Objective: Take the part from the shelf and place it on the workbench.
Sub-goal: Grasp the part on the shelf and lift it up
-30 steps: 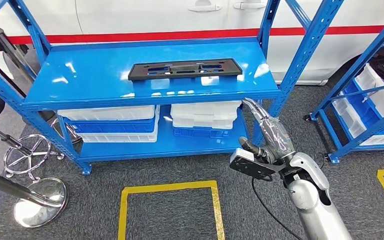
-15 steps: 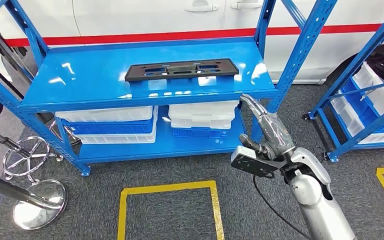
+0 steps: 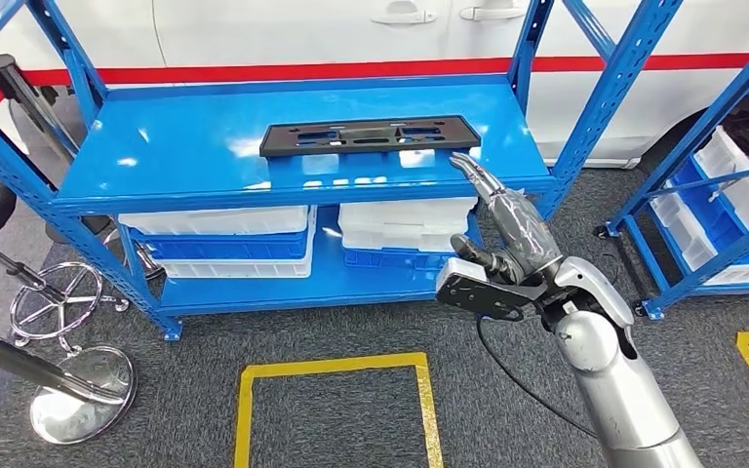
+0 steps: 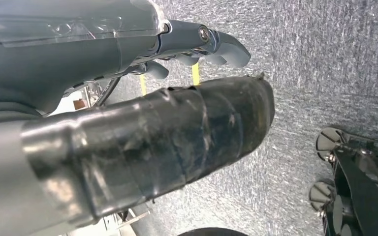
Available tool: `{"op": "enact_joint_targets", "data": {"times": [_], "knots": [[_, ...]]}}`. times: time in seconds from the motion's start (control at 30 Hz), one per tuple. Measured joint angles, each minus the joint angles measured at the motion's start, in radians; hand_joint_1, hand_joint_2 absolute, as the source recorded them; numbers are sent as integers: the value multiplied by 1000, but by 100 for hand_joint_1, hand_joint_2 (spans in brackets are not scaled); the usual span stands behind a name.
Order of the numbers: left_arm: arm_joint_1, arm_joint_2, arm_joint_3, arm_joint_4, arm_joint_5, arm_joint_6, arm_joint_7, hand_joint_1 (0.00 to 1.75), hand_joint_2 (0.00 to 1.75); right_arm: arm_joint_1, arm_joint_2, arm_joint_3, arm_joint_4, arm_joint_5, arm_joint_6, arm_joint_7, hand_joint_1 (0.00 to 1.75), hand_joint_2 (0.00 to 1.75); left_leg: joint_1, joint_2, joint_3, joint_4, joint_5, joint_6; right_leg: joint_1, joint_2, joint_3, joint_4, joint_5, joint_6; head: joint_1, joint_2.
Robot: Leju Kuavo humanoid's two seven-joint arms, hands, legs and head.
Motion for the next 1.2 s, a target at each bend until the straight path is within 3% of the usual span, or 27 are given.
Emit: {"op": "enact_joint_targets", "data": {"times": [0.1, 0.17, 0.27, 0.3, 0.33, 0.37, 0.43, 0.5, 0.6, 0.67, 0.77, 0.8, 0.83, 0.87, 0.97, 1.03, 1.13, 1.2], "knots": [[-1, -2, 4, 0, 0, 1, 2, 0, 0, -2, 3, 6, 0, -1, -1, 0, 0, 0, 1, 1, -3, -1, -1, -14, 1, -1, 4, -22, 3, -7, 0, 0], [-1, -2, 6, 0, -1, 2, 2, 0, 0, -6, 7, 13, 1, -1, -1, 0, 0, 0, 1, 1, -16, 35, -29, -24, -8, -3, 12, -36, 10, -15, 0, 0], [0, -4, 8, 0, -3, 3, 2, 0, 0, -11, 11, 27, 6, 0, -1, 1, 0, 0, 8, 1, -99, 215, -120, -36, -11, -5, 13, -41, 13, -20, -2, 0], [0, -4, 10, 0, -3, 3, 2, 0, 0, -11, 12, 32, 9, 0, -1, 1, 0, 0, 10, 1, -123, 263, -133, -40, -11, -5, 13, -40, 12, -20, -2, 0], [0, -4, 12, 0, -4, 3, 2, 0, 0, -11, 12, 37, 11, 1, -1, 1, 0, 0, 12, 1, -130, 275, -126, -44, -12, -5, 13, -38, 12, -19, -2, 0], [1, -4, 14, 0, -4, 3, 2, 0, 0, -11, 12, 41, 12, 1, -1, 1, 0, 0, 14, 1, -117, 248, -101, -46, -13, -4, 14, -36, 10, -18, -2, 0], [1, -3, 19, 0, -4, 3, 2, 0, 0, -12, 13, 46, 14, 1, -1, 1, 0, 0, 18, 2, -52, 114, -34, -46, -15, -3, 14, -29, 5, -11, -2, 0], [0, -3, 22, 0, -4, 3, 1, 0, 0, -15, 13, 47, 14, 1, -2, 2, 0, 0, 16, 0, -7, 19, -5, -40, -12, -1, 10, -19, -1, 0, -1, 0], [-1, -3, 25, 0, -9, 5, -3, 0, 0, -17, 14, 50, 15, 2, -4, 6, 0, 0, 13, -2, -3, 4, -2, -24, -10, 0, 5, -15, -1, 14, -1, 0], [-2, -5, 27, 0, -13, 6, -4, 0, 0, -18, 15, 53, 15, 2, -6, 9, 0, 0, 15, 0, -1, -3, 3, -11, -14, 1, -7, 14, -25, 23, 0, 0], [-1, -6, 31, 0, -15, 7, -4, 0, 0, -19, 15, 56, 17, 2, -8, 10, 0, 0, 15, 1, -2, -6, 6, 1, -16, 1, -88, 190, -115, 32, 0, 0], [0, -6, 31, 0, -15, 7, -4, 0, 0, -18, 15, 57, 18, 2, -9, 10, 0, 0, 14, 1, -3, -5, 5, 1, -16, 1, -114, 244, -132, 34, 0, 0], [0, -6, 32, 0, -15, 8, -4, 0, 0, -17, 15, 58, 20, 2, -9, 10, 0, 0, 14, 1, -3, -4, 5, 2, -16, 1, -125, 265, -129, 33, 0, 0], [0, -6, 32, 0, -15, 8, -4, 0, 0, -17, 15, 59, 21, 2, -9, 10, 0, 0, 13, 1, -2, -2, 4, 2, -16, 1, -118, 246, -107, 31, 0, 0], [-1, -7, 33, 0, -16, 8, -4, 0, 0, -20, 15, 62, 22, 2, -9, 11, 0, 0, 9, -1, 2, 1, -1, -2, -10, 0, -29, 56, -13, 16, 0, 0], [-1, -8, 35, 0, -19, 9, -4, 0, 0, -22, 15, 65, 22, 2, -10, 11, 0, 0, 7, -1, 0, 1, -2, -10, -4, 0, -1, -9, 1, 9, 0, 0], [-1, -9, 39, 0, -25, 11, -4, 0, 0, -22, 15, 68, 22, 2, -10, 13, 0, 0, 6, 0, 0, 0, -4, -26, -5, 2, 3, -23, 5, -1, 0, 0], [-1, -9, 40, 0, -30, 13, -5, 0, 0, -22, 15, 70, 22, 2, -11, 14, 0, 0, 6, 0, -20, 48, -39, -34, -12, 0, 11, -37, 11, -12, -2, 0]]}}
